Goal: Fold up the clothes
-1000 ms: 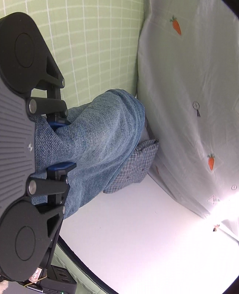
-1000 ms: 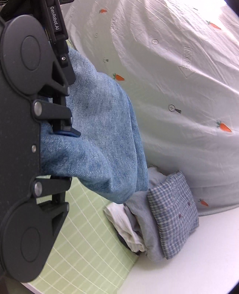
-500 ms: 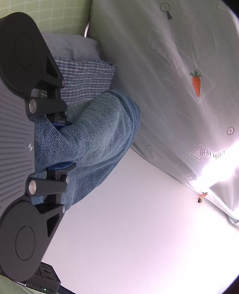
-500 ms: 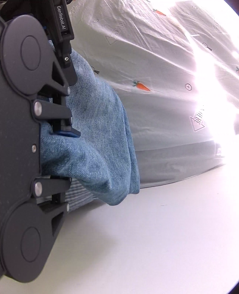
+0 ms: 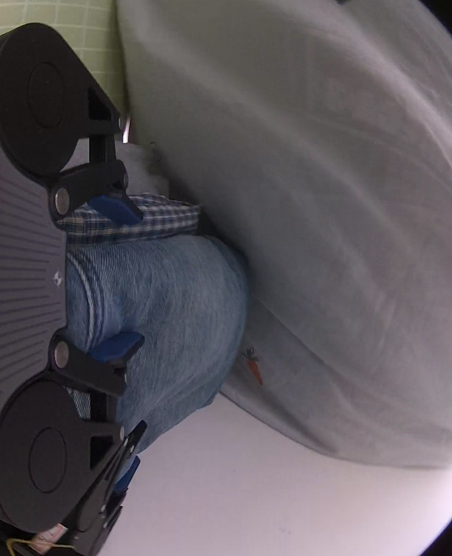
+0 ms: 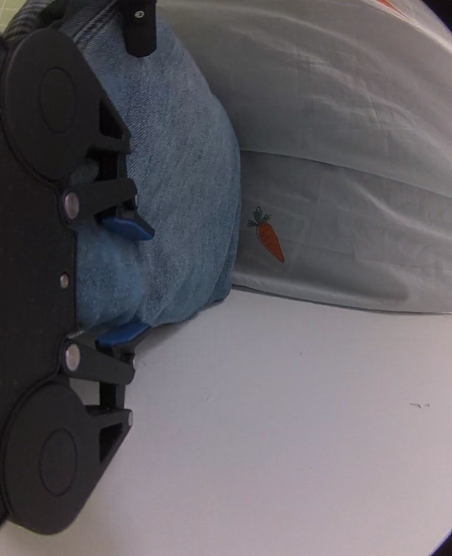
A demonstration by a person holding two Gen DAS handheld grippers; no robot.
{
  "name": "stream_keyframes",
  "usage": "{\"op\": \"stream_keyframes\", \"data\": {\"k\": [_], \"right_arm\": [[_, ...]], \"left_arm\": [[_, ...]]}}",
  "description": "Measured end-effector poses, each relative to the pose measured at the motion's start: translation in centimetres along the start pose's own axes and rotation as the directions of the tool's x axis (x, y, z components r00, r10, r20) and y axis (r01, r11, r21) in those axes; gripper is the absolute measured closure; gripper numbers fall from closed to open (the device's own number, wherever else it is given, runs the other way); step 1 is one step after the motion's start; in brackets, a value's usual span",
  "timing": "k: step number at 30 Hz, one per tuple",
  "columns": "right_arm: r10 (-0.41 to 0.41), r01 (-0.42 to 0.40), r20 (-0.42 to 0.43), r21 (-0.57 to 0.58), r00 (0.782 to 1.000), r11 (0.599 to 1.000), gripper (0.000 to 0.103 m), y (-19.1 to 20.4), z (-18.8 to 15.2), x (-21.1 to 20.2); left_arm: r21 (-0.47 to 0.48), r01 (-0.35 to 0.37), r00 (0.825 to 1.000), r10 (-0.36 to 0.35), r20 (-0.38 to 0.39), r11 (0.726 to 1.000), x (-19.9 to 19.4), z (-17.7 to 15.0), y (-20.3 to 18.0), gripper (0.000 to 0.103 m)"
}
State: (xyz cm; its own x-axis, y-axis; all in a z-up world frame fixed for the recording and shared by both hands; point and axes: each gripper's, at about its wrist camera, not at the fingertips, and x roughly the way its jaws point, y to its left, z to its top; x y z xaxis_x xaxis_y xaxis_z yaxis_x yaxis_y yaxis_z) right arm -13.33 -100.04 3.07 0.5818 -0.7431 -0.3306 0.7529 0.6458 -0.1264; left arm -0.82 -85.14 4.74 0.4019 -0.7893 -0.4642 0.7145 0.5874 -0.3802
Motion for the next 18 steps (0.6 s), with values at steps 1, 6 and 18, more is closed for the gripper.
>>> {"op": "stream_keyframes", "data": {"k": [1,6,18], "right_arm": [[-0.001,0.001,0.01,-0.019,1.0,1.0,0.049,0.2,-0.4,0.0],[0.008,-0.006,0.034,-0.057,0.999,0.998,0.048,-0.1,-1.7,-0.6],[0.027,-0.025,0.068,-0.031,0.997,0.999,0.006,-2.9,0.9,-12.7]], "left_arm": [[-0.004,0.0,1.0,0.0,-0.01,1.0,0.4,-0.2,0.2,0.018],[0.065,-0.031,1.0,0.031,0.004,0.997,0.4,-0.6,-0.5,0.01],[0.133,-0.013,0.994,-0.002,0.105,0.991,-12.4,-1.3,-3.4,0.0]]}}
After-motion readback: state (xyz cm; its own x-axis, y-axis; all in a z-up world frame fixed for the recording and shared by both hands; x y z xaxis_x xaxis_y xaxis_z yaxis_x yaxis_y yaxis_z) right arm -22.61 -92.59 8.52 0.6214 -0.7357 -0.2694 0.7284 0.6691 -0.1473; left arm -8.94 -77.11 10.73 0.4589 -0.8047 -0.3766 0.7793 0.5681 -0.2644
